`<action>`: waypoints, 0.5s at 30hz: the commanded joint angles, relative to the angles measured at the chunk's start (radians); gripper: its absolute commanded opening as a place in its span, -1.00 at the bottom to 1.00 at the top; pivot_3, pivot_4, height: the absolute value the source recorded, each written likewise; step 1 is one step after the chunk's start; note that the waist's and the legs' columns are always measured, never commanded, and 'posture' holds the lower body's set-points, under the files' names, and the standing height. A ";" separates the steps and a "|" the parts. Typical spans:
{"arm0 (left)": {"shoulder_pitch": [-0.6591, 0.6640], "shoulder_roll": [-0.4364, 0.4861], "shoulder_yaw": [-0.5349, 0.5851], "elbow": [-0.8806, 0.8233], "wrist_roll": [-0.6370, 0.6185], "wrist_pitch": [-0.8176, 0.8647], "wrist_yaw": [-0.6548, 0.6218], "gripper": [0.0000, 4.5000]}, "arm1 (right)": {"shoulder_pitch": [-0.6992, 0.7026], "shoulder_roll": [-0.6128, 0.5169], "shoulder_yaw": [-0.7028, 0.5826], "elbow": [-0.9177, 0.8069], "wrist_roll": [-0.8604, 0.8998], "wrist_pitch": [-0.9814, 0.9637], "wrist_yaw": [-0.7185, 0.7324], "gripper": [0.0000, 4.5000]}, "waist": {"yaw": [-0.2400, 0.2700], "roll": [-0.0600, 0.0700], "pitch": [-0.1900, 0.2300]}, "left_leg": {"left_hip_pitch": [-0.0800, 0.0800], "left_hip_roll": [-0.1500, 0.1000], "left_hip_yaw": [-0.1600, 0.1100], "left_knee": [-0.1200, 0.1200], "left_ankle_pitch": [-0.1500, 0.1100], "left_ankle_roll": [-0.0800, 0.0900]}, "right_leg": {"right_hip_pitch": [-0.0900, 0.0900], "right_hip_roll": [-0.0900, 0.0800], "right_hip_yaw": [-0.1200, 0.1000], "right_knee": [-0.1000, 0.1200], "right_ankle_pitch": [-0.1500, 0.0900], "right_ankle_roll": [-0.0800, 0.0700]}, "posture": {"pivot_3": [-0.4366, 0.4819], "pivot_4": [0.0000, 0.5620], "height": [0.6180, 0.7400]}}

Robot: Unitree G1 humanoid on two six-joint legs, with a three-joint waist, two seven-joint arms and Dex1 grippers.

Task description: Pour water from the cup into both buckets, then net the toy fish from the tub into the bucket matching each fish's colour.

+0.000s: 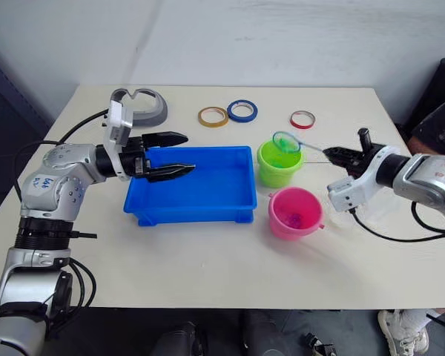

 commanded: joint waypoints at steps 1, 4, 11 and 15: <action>-0.010 -0.006 0.010 -0.015 0.003 -0.026 -0.003 0.97 | 0.042 -0.017 0.012 -0.043 0.007 -0.076 0.004 -1.00 | 0.002 0.000 0.000 | 0.000 0.000 0.000 0.000 0.000 0.000 | 0.000 0.000 0.000 0.000 0.000 0.000 | -0.05 -0.47 1.00; -0.020 -0.012 0.008 -0.007 0.007 -0.031 -0.003 0.97 | 0.045 -0.008 -0.005 -0.034 0.008 -0.052 0.003 -1.00 | 0.003 0.000 0.000 | -0.001 0.000 0.000 0.000 0.000 0.000 | 0.000 0.000 0.000 0.000 0.000 0.000 | -0.05 -0.47 1.00; -0.037 -0.012 0.009 0.017 0.014 -0.043 -0.011 0.97 | 0.021 -0.005 -0.034 -0.003 0.041 -0.006 -0.002 -1.00 | -0.001 0.000 0.000 | 0.000 0.000 0.000 0.002 0.000 0.000 | 0.000 0.000 0.001 0.003 0.000 0.000 | -0.05 -0.47 1.00; -0.039 -0.016 0.003 0.020 0.014 -0.044 -0.013 0.97 | 0.059 -0.015 -0.023 -0.044 0.000 -0.041 -0.024 -1.00 | 0.001 0.000 0.000 | 0.000 0.000 0.001 0.002 0.000 0.000 | 0.000 0.000 0.001 0.003 0.000 0.000 | -0.05 -0.47 1.00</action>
